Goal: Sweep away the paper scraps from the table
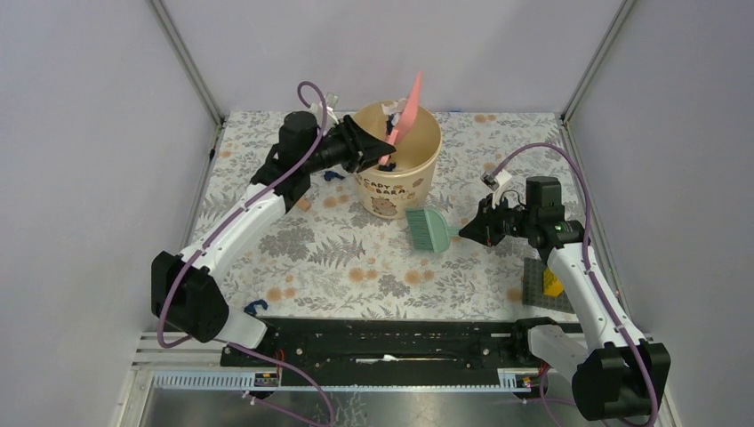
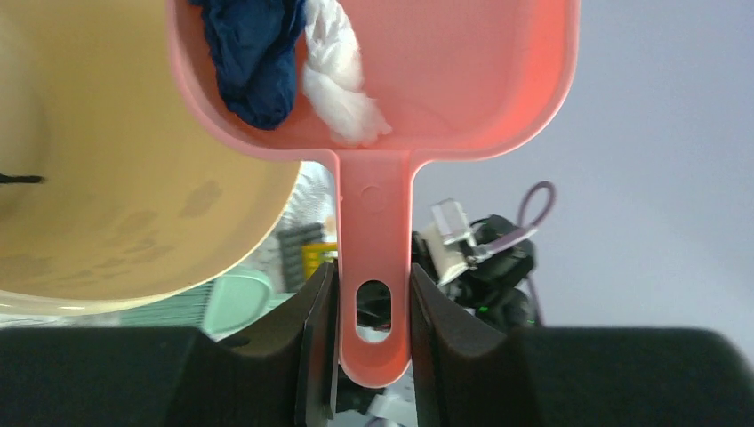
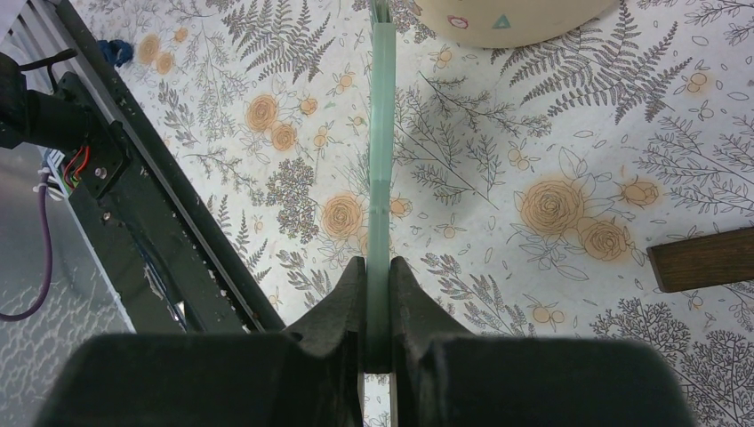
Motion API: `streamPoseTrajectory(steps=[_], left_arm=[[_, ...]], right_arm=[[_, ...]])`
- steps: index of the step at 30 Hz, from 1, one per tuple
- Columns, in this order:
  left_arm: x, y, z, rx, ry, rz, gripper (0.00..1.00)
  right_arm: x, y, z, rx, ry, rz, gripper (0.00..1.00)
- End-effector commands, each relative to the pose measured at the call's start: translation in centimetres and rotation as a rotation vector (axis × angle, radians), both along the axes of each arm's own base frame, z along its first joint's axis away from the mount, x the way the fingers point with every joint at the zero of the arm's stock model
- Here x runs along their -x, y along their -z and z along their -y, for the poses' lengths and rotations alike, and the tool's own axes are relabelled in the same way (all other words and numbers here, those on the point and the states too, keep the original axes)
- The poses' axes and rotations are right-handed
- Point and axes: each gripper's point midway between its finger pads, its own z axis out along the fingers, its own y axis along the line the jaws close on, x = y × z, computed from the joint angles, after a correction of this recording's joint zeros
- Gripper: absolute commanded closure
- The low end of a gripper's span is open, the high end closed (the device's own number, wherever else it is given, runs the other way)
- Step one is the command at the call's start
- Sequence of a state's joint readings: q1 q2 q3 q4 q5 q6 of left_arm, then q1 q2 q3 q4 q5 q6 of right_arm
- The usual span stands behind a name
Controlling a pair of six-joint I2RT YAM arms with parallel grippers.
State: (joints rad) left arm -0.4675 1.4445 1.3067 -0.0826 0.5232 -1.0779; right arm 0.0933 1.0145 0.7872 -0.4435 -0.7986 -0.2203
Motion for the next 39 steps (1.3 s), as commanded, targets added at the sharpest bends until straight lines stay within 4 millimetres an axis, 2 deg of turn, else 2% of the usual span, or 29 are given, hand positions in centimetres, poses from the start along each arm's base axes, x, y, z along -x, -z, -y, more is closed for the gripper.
streamPoseTrajectory(steps=[1,9,13,15,17,20,22,24,30,34,39], left_arm=[[2.4,-6.8,-0.2,0.323,0.113,0.059,1.0],[3.9,-8.1,-1.4,0.565,0.127,-0.009,1.0],[4.7,-8.8,-2.8,0.757,0.142,-0.056,1.0],[4.4,-8.0,-3.4,0.844,0.133,-0.12,1.0],[4.8,-8.3,-4.5,0.95,0.152,-0.117,1.0],[6.1,-10.1,-5.4,1.096,0.204,-0.071,1.0],[7.1,-12.0,-5.0,1.074,0.279,0.008,1.0],[7.3,-12.1,-4.5,1.028,0.303,0.031,1.0],[7.1,-10.6,-4.0,0.958,0.293,0.007,1.0],[6.4,-8.9,-3.1,0.761,0.271,0.033,1.0],[5.1,-7.2,-3.7,0.452,0.137,0.113,1.0]], right_arm=[[0.1,-0.5,-0.2,-0.009,-0.024,0.028,1.0],[0.0,-0.3,-0.2,-0.005,-0.025,0.027,1.0],[0.0,-0.4,-0.2,-0.005,-0.025,0.027,1.0],[0.0,-0.4,-0.2,-0.005,-0.024,0.027,1.0],[0.0,-0.4,-0.2,-0.005,-0.023,0.027,1.0],[0.0,-0.3,-0.1,-0.003,-0.021,0.026,1.0],[0.0,-0.2,-0.1,-0.003,-0.022,0.024,1.0],[0.0,-0.3,-0.1,-0.003,-0.021,0.024,1.0],[0.0,-0.3,-0.1,0.001,-0.017,0.029,1.0],[0.0,-0.2,-0.1,0.002,-0.018,0.028,1.0],[0.0,-0.3,0.0,0.003,-0.016,0.031,1.0]])
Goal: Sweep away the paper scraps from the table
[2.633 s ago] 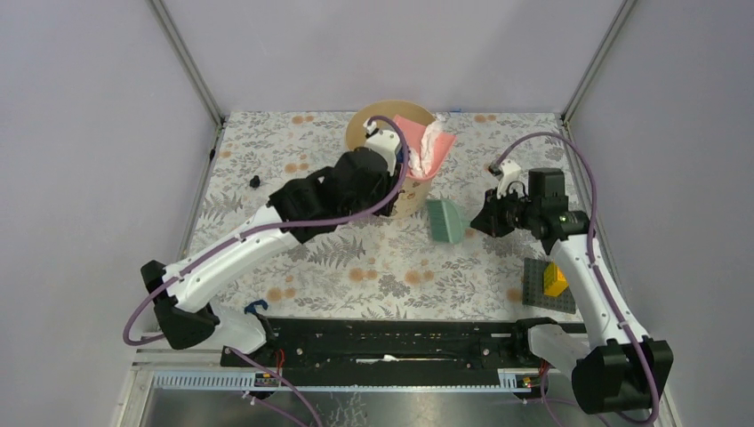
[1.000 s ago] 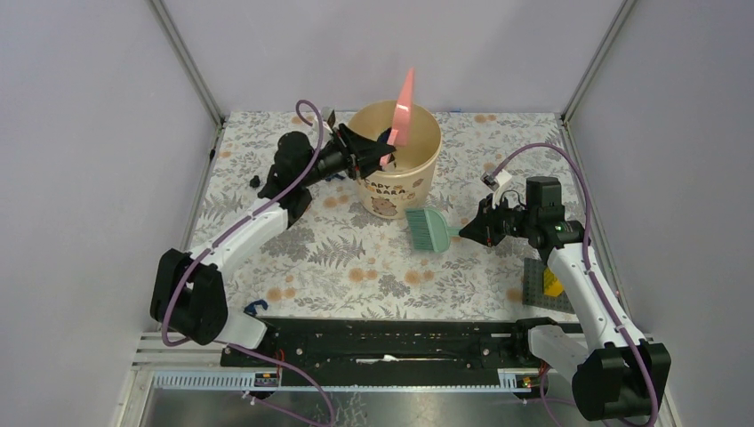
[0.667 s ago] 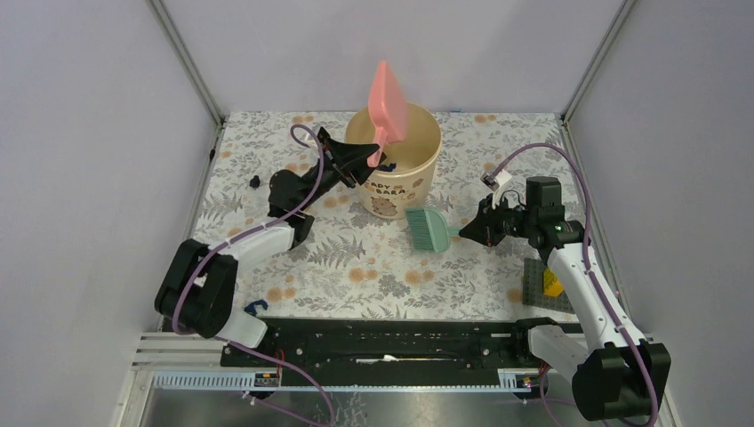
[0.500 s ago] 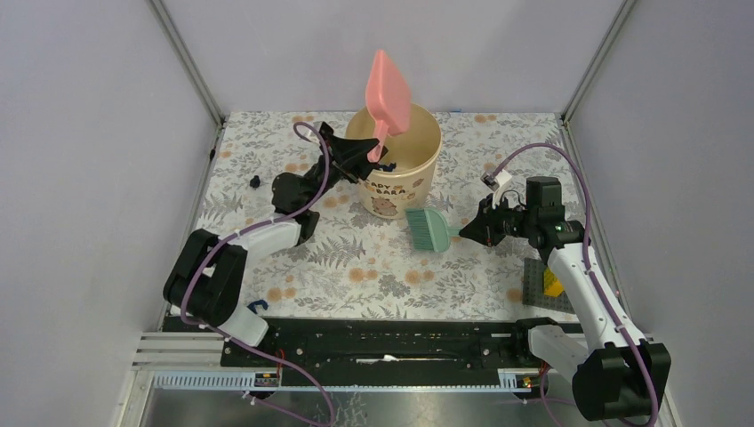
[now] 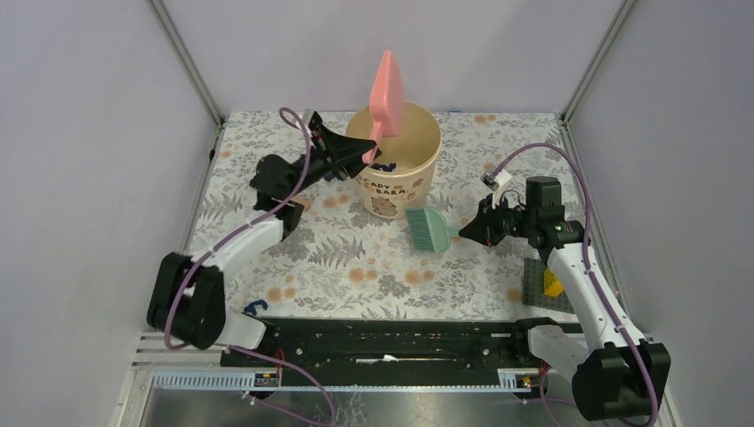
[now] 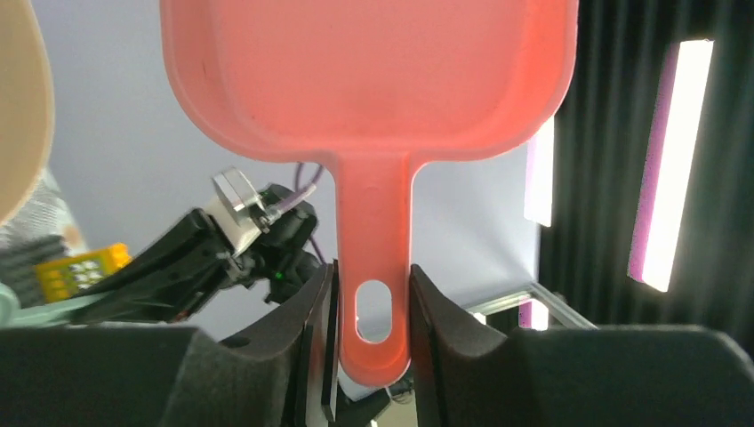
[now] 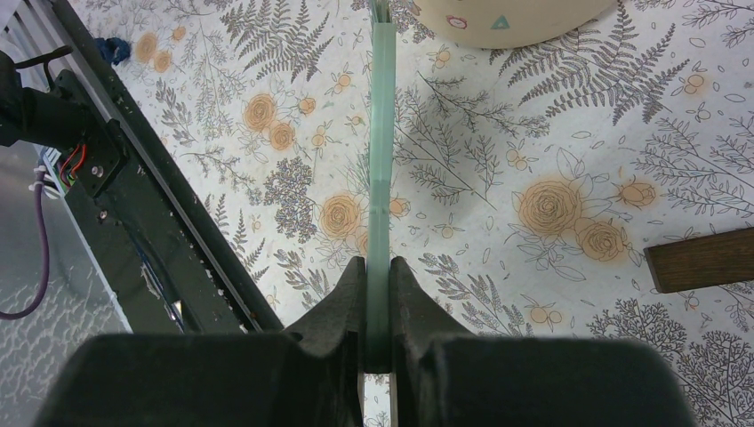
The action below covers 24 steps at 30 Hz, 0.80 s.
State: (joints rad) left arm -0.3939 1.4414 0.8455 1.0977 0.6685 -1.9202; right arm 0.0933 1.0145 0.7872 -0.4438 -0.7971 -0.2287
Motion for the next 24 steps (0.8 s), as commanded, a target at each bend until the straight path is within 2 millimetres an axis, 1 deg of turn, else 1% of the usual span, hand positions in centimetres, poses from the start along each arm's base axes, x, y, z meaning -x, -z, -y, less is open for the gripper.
streamPoseTrajectory(steps=[1,2,3,5,7,8,11,14,16,20,22,24], left_arm=[[1.3,-2.0,-1.0,-0.293,-0.112,0.22,1.0],[1.2,-2.8,-1.3,-0.361,-0.151,0.26,1.0],[1.0,-2.9,-1.8,-0.445,-0.211,0.311,1.0],[1.1,-3.3,-2.8,-0.552,-0.271,0.33,1.0],[0.8,-2.9,-4.5,-0.694,-0.374,0.355,1.0],[0.7,-2.3,-5.4,-0.756,-0.412,0.342,1.0],[0.8,0.4,-7.7,-0.919,-0.476,0.302,1.0],[1.3,4.1,-9.9,-1.073,-0.507,0.245,1.0],[1.5,6.0,-11.7,-1.171,-0.547,0.217,1.0],[2.0,8.4,-15.3,-1.321,-0.66,0.184,1.0],[2.4,9.8,-17.0,-1.388,-0.711,0.168,1.0],[2.7,11.0,-18.6,-1.452,-0.76,0.149,1.0]], right_arm=[[0.0,-0.2,0.0,-0.001,-0.012,0.022,1.0],[0.0,-0.2,-0.1,-0.001,-0.013,0.021,1.0],[0.0,-0.2,-0.1,-0.001,-0.013,0.02,1.0],[0.0,-0.2,-0.1,-0.003,-0.014,0.019,1.0],[0.0,-0.2,-0.1,-0.003,-0.015,0.018,1.0],[0.0,-0.2,-0.1,-0.004,-0.015,0.018,1.0],[0.1,-0.2,-0.1,-0.005,-0.016,0.017,1.0],[0.2,-0.1,-0.2,-0.006,-0.019,0.012,1.0],[0.2,0.0,-0.3,-0.012,-0.023,0.005,1.0],[0.8,-0.8,-1.1,-0.028,-0.056,0.014,1.0],[1.1,-0.9,-2.0,0.018,-0.085,0.045,1.0],[1.8,-0.5,-3.3,0.096,-0.144,0.079,1.0]])
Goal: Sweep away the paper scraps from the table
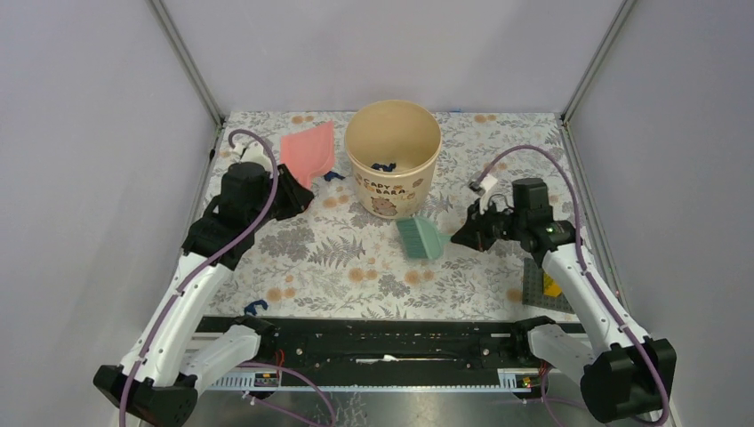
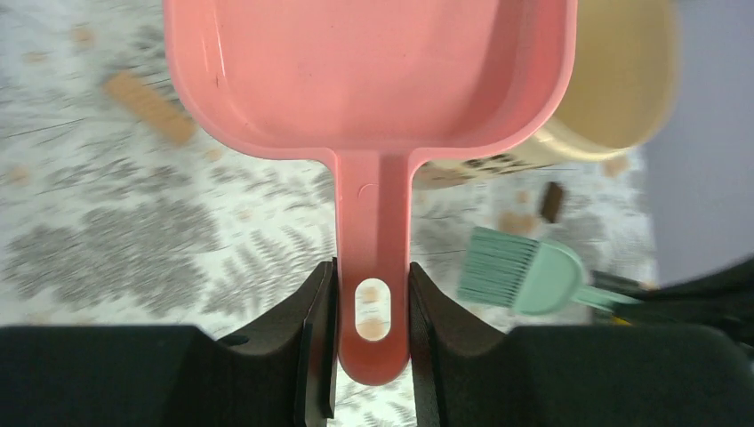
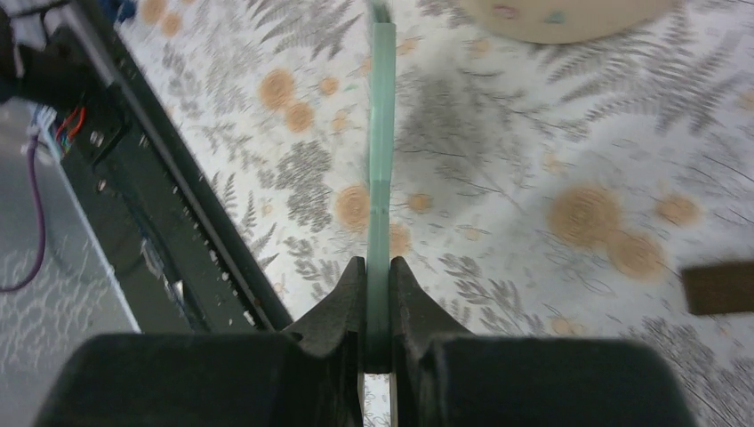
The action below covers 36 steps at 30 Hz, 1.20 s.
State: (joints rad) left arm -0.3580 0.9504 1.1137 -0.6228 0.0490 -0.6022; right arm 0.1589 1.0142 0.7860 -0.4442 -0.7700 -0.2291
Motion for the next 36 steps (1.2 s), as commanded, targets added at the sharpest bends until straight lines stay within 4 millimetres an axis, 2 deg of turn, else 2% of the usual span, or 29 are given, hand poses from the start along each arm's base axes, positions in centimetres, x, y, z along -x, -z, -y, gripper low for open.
streamPoseTrajectory(steps=[1,5,7,10,14,18,21,22,27,31,36], left_arm=[[0.5,1.4,-5.7,-0.213,-0.184,0.066,1.0],[0.7,4.1,-7.8,-0.332,-0.241,0.033,1.0],[0.7,5.6,-8.4,-0.381,-0.25,0.004,1.0],[0.7,7.3,-9.1,-0.429,-0.27,-0.022,1.0],[0.8,8.3,-9.9,-0.451,-0.304,-0.021,1.0],[1.2,9.5,-11.0,-0.474,-0.352,-0.019,1.0],[1.3,9.8,-11.4,-0.451,-0.392,0.008,1.0],[1.3,9.8,-11.5,-0.447,-0.4,0.016,1.0],[1.3,9.3,-12.3,-0.43,-0.447,0.026,1.0],[1.9,8.6,-13.6,-0.399,-0.528,0.046,1.0],[3.6,6.5,-16.4,-0.373,-0.698,0.116,1.0]], right_arm=[[1.4,-0.4,-2.6,0.122,-0.127,0.095,1.0],[2.4,0.5,-3.1,0.292,-0.263,0.154,1.0],[2.2,0.1,-3.0,0.352,-0.306,0.18,1.0],[1.4,-1.3,-2.8,0.435,-0.347,0.24,1.0],[0.1,-3.2,-1.7,0.54,-0.404,0.361,1.0],[-0.5,-5.5,-2.7,0.56,-0.479,0.406,1.0],[0.1,-6.6,-5.7,0.572,-0.555,0.4,1.0],[0.7,-6.4,-6.9,0.596,-0.593,0.407,1.0],[2.6,-6.1,-14.2,0.646,-0.697,0.468,1.0],[1.0,-6.7,-19.7,0.649,-0.647,0.564,1.0],[-3.2,-9.1,-25.7,0.654,-0.451,0.718,1.0]])
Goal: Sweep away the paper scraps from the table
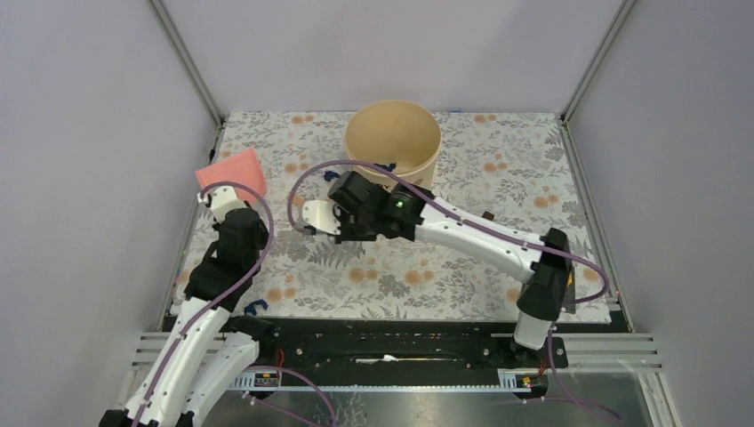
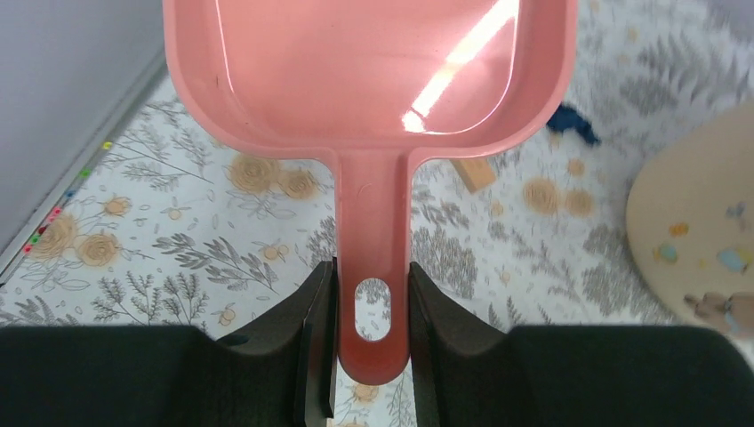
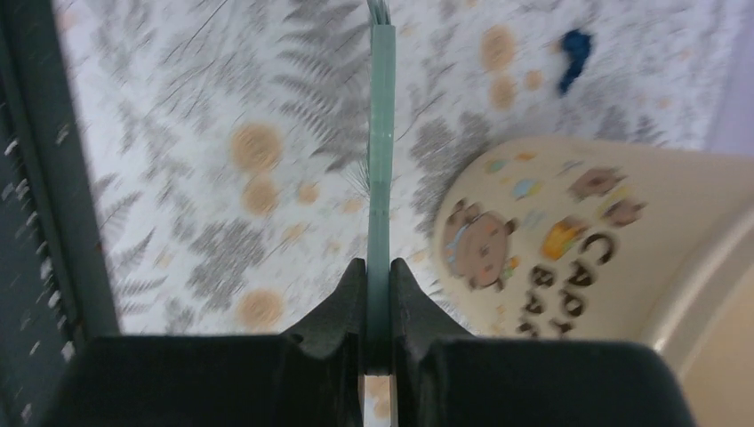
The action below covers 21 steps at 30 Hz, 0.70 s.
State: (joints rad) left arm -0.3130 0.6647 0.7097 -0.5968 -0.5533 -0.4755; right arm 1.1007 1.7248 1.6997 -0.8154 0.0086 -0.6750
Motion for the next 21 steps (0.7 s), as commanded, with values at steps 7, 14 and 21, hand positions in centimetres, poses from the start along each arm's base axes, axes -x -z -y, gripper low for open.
streamPoseTrajectory(steps=[7,14,21], left_arm=[[3.7,-5.9,-5.6,0.041,-0.312,0.304,1.0],[5.0,-6.8,-6.5,0.062,-0.363,0.351,1.0],[6.6,-8.2,-7.0,0.101,-0.357,0.476,1.0]], right_arm=[[-9.2,-3.9,-9.6,-0.11,0.203,0.416,1.0],[-13.9,-2.0,-12.5,-0.059,0.268,0.633,1.0],[-16.5,-0.5,-14.6,-0.041,0.267,0.735,1.0]])
